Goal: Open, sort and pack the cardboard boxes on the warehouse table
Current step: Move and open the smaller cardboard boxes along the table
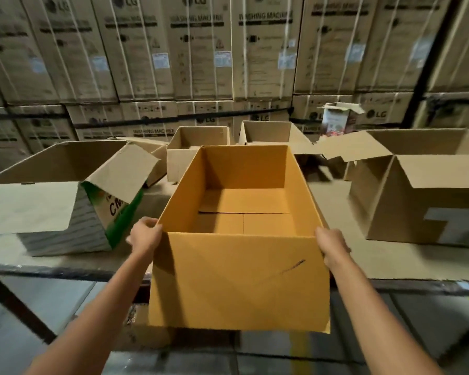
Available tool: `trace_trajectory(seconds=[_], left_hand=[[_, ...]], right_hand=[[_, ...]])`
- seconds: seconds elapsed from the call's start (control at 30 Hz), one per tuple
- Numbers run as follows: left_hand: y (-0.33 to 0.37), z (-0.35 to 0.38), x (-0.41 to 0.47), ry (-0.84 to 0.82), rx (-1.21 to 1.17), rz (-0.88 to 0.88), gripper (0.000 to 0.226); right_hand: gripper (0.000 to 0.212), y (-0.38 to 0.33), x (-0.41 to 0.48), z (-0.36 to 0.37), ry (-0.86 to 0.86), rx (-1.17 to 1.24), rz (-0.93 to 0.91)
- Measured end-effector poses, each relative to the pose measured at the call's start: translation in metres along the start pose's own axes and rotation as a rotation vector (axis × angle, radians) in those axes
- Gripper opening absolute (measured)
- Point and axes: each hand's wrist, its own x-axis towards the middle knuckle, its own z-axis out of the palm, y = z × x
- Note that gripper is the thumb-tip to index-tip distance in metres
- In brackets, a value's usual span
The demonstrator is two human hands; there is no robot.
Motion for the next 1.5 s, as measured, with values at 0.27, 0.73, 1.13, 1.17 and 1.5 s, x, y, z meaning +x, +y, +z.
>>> trace_trajectory(seconds=[0.27,0.73,1.13,1.17,1.5], left_hand=[[0.009,-0.011,-0.025,-0.168,-0.405,-0.142,0.028],[0.04,0.003,0.001,-0.268,-0.095,-0.039,0.045],[0.053,0.03,-0.079,-0.453,0.889,0.751,0.064],[0.047,0.037,-0.084,-0.359,0.891,0.755,0.061],[0.016,0.056,-0.088,-0.122,0.887,0.832,0.064]], right_hand=[[0.023,0.003,-0.035,-0.016,0.009,0.264,0.055],[0.035,-0.038,-0.045,-0.043,-0.111,-0.146,-0.155],[0.056,-0.008,-0.097,0.025,-0.077,-1.081,-0.873],[0.063,-0.002,-0.096,0.029,-0.032,-1.09,-0.878],[0.11,0.01,-0.11,0.038,-0.034,-1.29,-0.769]])
